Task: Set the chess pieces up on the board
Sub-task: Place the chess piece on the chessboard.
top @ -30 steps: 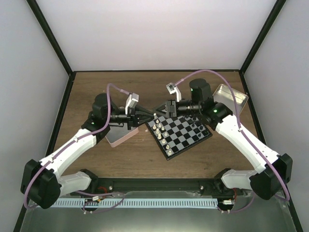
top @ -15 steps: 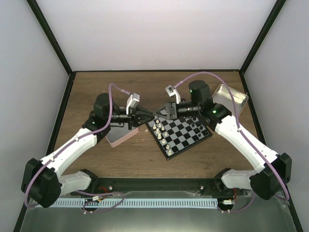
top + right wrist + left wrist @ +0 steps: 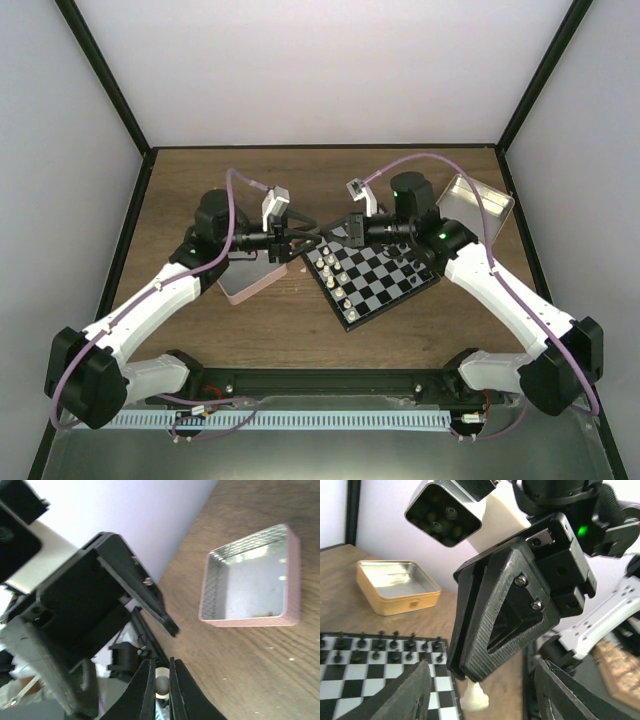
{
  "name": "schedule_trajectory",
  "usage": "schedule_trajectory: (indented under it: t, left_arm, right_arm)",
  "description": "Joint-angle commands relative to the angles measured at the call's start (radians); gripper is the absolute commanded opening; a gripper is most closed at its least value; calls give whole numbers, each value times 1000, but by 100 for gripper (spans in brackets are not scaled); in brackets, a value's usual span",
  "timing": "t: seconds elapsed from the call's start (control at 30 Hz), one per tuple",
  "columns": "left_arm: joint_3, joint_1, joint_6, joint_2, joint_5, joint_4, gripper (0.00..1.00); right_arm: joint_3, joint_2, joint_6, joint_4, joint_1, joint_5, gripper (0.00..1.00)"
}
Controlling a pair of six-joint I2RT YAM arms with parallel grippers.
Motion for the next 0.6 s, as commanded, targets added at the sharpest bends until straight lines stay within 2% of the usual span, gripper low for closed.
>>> schedule_trajectory:
  t: [0.0,0.13,0.33,0.43,0.57]
  left_arm:
    - [30,5,35,2,-131,-56,65]
    - [28,14,29,6,-353,-132,74]
    - [4,44,-62,0,-602,-169,75]
    - [-17,63,-97,-1,-677,-176,76]
    - [-37,89,-129,13,-700,-178,76]
  right_arm:
    - [-23,-36,-45,-25,-6,216,1]
    - [-117,-50,-81,-22,-4,418,1]
    - [-236,-35,-145,-23,79,744,1]
    - [-296,-33,-174,-15,164,952,1]
    - [-363,-38,-164,20,191,1009,1]
